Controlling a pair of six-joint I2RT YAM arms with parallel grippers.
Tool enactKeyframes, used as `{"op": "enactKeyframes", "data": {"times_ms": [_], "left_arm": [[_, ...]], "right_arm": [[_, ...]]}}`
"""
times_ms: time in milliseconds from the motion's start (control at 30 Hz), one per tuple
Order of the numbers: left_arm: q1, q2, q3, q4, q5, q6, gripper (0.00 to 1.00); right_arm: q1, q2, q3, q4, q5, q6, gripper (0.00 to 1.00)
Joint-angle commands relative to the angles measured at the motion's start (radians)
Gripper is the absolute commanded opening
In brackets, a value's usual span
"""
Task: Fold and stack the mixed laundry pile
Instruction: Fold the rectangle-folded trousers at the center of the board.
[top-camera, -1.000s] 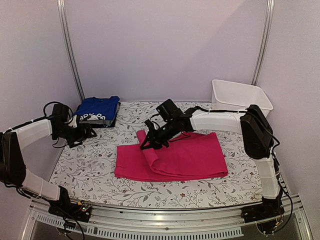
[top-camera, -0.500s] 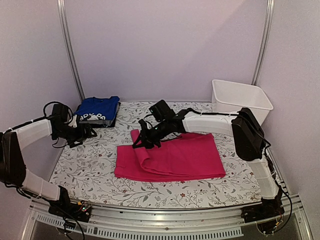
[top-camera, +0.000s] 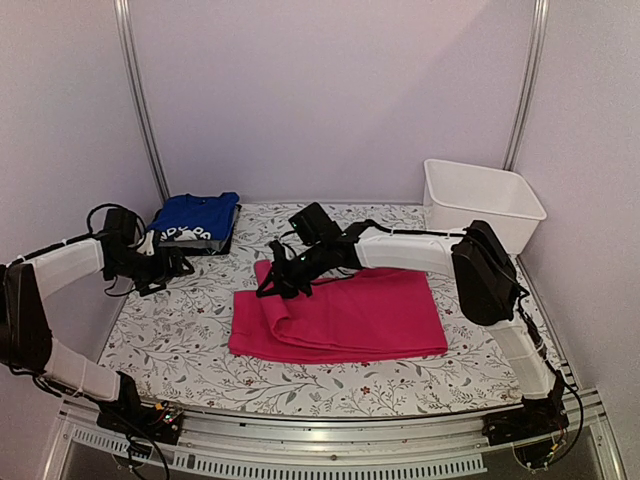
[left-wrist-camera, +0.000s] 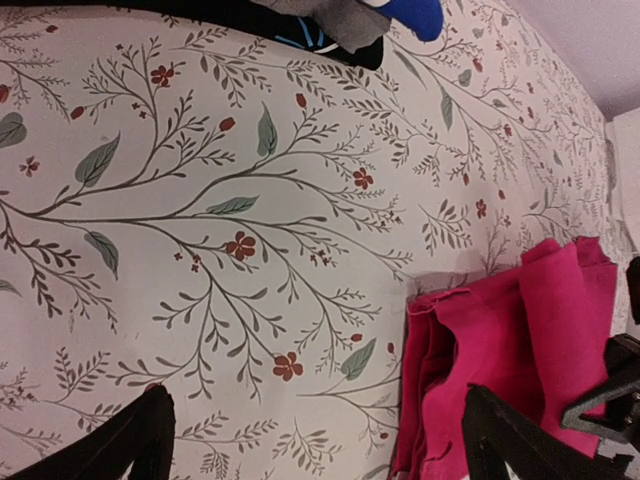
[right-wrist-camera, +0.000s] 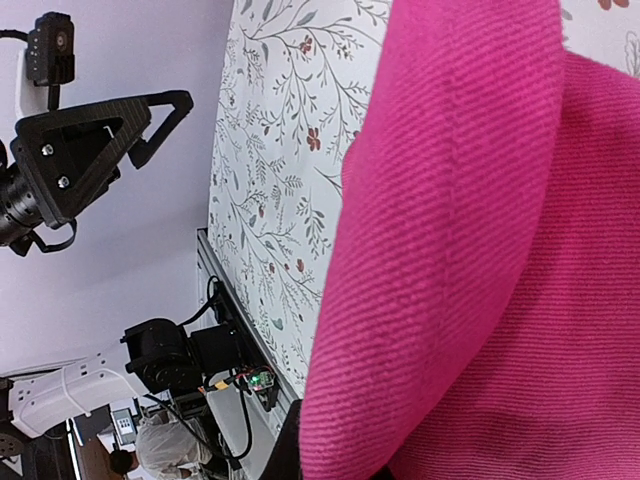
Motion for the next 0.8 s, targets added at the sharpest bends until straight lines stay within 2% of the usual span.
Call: {"op": "enactKeyframes", "data": {"times_ms": [0, 667, 700, 767], "left_arm": [[0.009, -0.008, -0.011, 0.003, 0.012, 0.012, 1.0], [0.011, 0.01, -0.01, 0.005, 0.017, 0.014, 1.0], [0.011, 0.011, -0.011, 0.004, 0.019, 0.013, 1.0], [0.011, 0.012, -0.01, 0.004, 0.02, 0.014, 1.0]], "right_arm": [[0.022, 0.027, 0.066, 0.065, -0.009, 0.012, 0.0], [0.034, 0.09, 0.121, 0.109, -0.046, 0.049, 0.02], [0.034, 0.094, 0.124, 0.112, -0.05, 0.05, 0.03], [0.037, 0.1, 0.134, 0.121, -0.064, 0.051, 0.14]]}}
